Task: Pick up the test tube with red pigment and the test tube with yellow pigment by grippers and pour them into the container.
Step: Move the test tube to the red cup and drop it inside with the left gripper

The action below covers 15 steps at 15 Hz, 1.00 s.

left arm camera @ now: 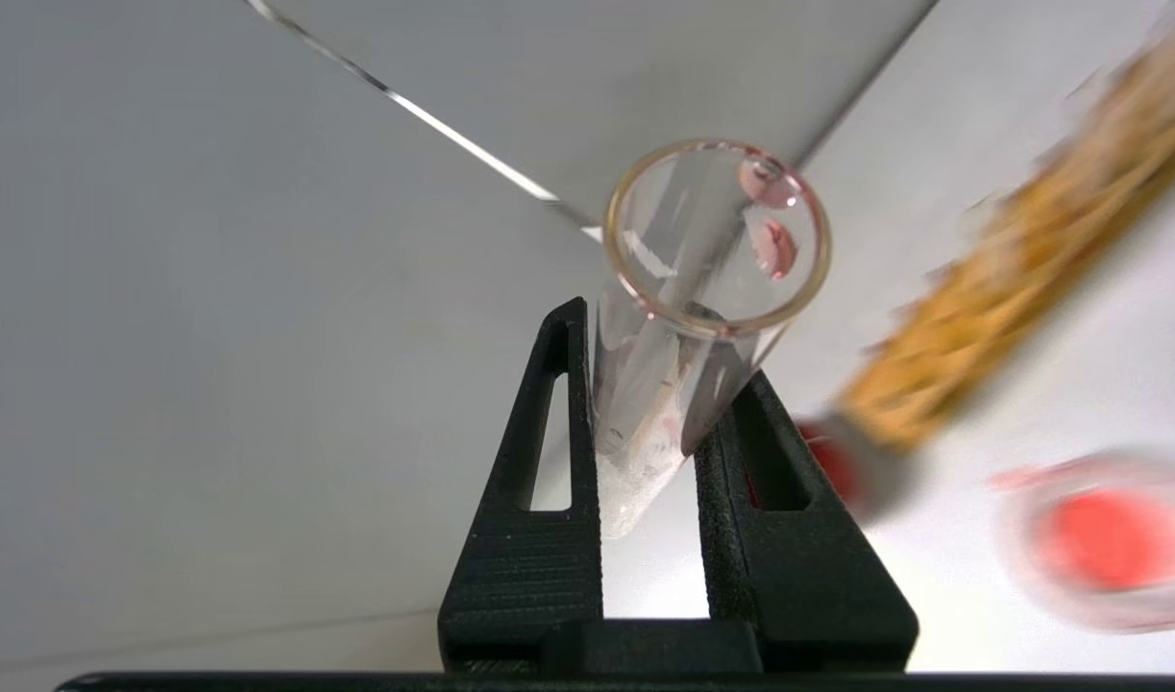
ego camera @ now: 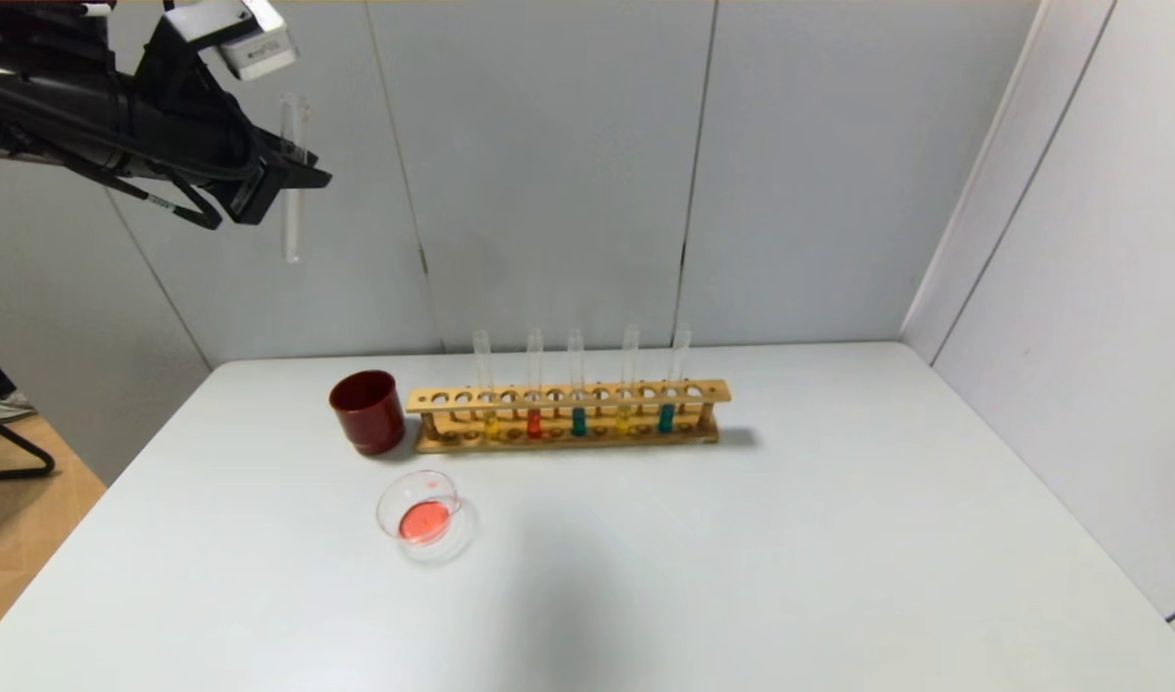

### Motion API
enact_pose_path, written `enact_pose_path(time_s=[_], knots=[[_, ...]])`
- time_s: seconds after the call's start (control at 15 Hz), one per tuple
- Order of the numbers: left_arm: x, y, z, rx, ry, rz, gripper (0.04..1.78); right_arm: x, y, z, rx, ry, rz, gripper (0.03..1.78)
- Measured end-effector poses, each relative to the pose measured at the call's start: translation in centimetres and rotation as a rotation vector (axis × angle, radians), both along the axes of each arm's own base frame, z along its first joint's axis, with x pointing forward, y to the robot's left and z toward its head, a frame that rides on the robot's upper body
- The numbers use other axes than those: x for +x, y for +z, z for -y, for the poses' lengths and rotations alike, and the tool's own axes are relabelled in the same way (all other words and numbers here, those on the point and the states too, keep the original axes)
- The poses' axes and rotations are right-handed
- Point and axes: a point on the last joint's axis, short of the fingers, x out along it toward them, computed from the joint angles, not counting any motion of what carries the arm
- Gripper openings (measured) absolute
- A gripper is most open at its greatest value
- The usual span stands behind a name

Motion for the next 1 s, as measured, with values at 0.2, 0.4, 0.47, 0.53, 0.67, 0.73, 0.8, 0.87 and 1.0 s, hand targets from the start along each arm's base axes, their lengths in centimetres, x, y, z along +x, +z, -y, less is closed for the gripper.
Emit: enact_pose_path(time_s=[0.2,0.4,0.47,0.53,0.67,0.73,0.8,0.87,1.0], knots=[[1.2,-1.4,-0.3,-0.301,0.008,-0.147,0.33,0.0,0.0,0.0,0.000,0.000,0.000,1.75],[2.3,-3.8,-0.8,-0.432,0.062,-0.166,0.33,0.0,0.0,0.0,0.000,0.000,0.000,1.75],[2.5,-4.9,-1.1,-0.446,0.077,-0.163,0.33,0.0,0.0,0.0,0.000,0.000,0.000,1.75],[2.7,-6.1,-1.4,-0.454,0.091,-0.157,0.33,0.0,0.0,0.0,0.000,0.000,0.000,1.75],[3.0,-8.3,-2.0,-0.462,0.107,-0.123,0.33,0.0,0.0,0.0,0.000,0.000,0.000,1.75],[3.3,-9.1,-2.4,-0.465,0.109,-0.082,0.33,0.0,0.0,0.0,0.000,0.000,0.000,1.75],[3.5,-9.8,-2.7,-0.470,0.110,-0.046,0.33,0.0,0.0,0.0,0.000,0.000,0.000,1.75],[3.7,-10.4,-3.0,-0.475,0.111,-0.018,0.33,0.0,0.0,0.0,0.000,0.000,0.000,1.75],[4.1,-11.5,-3.2,-0.488,0.112,0.009,0.33,0.0,0.0,0.0,0.000,0.000,0.000,1.75]])
